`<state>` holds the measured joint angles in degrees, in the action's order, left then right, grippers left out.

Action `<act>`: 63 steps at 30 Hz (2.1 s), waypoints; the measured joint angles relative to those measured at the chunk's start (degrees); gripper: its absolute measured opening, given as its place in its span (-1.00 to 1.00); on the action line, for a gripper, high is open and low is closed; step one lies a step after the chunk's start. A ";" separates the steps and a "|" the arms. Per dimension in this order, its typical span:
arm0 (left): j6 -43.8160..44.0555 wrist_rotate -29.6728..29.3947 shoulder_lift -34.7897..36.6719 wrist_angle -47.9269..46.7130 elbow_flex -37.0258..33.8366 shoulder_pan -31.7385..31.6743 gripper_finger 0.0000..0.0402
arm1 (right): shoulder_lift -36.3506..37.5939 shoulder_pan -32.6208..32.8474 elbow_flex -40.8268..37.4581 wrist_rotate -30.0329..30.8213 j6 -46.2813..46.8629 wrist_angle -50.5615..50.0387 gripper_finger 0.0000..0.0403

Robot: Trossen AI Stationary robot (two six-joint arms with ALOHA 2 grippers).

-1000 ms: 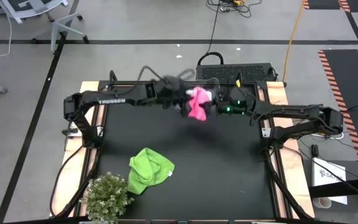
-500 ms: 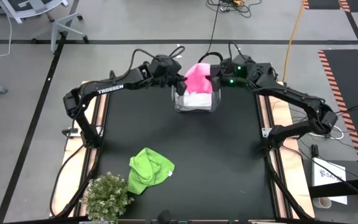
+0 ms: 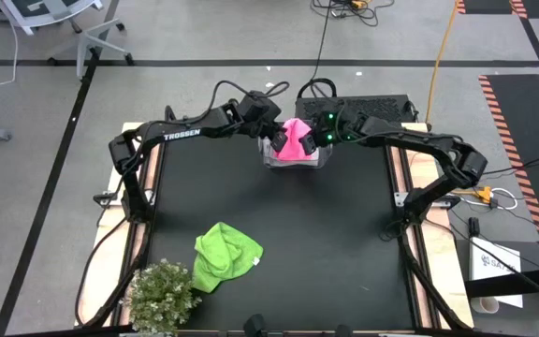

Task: Fold microfiber towels
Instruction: Stack the folded pink microfiber cloth on top of the gray microfiber cloth in the transparent bin

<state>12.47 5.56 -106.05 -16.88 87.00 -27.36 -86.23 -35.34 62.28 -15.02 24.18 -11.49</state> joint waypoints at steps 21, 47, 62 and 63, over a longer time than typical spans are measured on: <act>-0.28 -5.54 -5.15 -2.64 0.00 -1.26 -0.83 | 0.26 -1.92 -10.38 3.32 0.04 7.44 -0.97; -8.13 -11.20 -1.86 -2.68 -0.02 -2.18 -0.05 | 5.98 -8.02 -10.36 4.67 -12.82 4.74 -0.34; -1.72 -6.58 0.12 -12.47 0.04 2.14 -0.12 | 0.81 -2.27 -10.28 2.79 -12.21 2.57 -0.35; -1.45 -6.59 0.12 -13.07 0.04 2.50 -0.12 | -0.01 -2.27 -10.29 2.77 -12.89 2.76 -0.35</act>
<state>11.03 -1.02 -105.93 -29.96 87.05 -24.86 -86.24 -37.61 51.99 -12.25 11.29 -8.74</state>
